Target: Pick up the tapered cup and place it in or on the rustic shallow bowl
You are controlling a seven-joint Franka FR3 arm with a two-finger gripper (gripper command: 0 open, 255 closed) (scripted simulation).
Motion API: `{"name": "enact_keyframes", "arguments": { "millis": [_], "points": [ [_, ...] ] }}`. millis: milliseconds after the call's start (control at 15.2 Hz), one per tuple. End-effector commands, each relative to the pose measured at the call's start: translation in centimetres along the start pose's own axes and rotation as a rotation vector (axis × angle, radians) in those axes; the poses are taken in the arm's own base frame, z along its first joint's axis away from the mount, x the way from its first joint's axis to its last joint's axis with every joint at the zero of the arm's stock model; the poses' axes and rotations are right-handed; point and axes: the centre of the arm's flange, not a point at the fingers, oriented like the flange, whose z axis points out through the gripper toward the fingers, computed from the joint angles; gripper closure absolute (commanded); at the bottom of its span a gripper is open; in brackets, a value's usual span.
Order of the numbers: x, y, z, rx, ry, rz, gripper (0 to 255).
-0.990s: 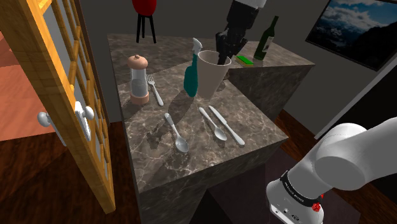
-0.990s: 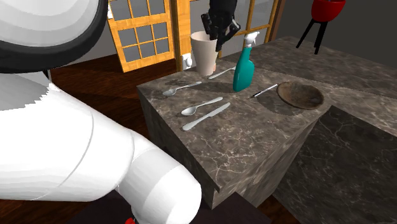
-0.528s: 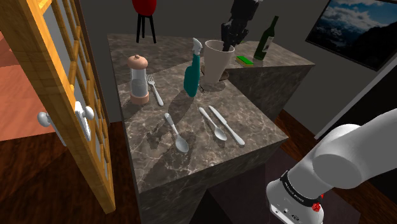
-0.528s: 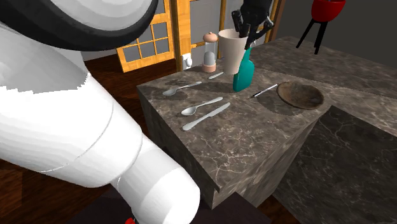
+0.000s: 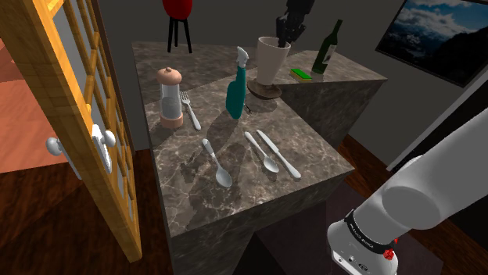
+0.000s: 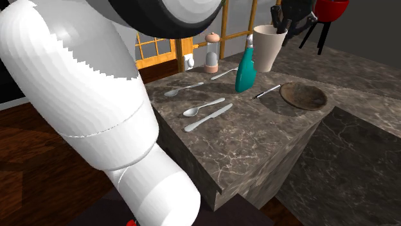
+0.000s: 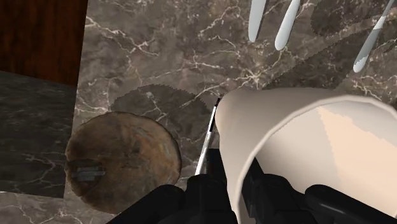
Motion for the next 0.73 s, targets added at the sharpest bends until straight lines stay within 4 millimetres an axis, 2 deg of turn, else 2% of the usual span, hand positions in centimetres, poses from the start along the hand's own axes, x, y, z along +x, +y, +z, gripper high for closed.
{"name": "enact_keyframes", "arguments": {
  "millis": [0,660],
  "points": [
    [1.7,2.2,-0.3,-0.001,0.0,-0.001,255],
    [9.7,12.3,-2.8,-0.001,0.0,-0.001,255]
  ]
}}
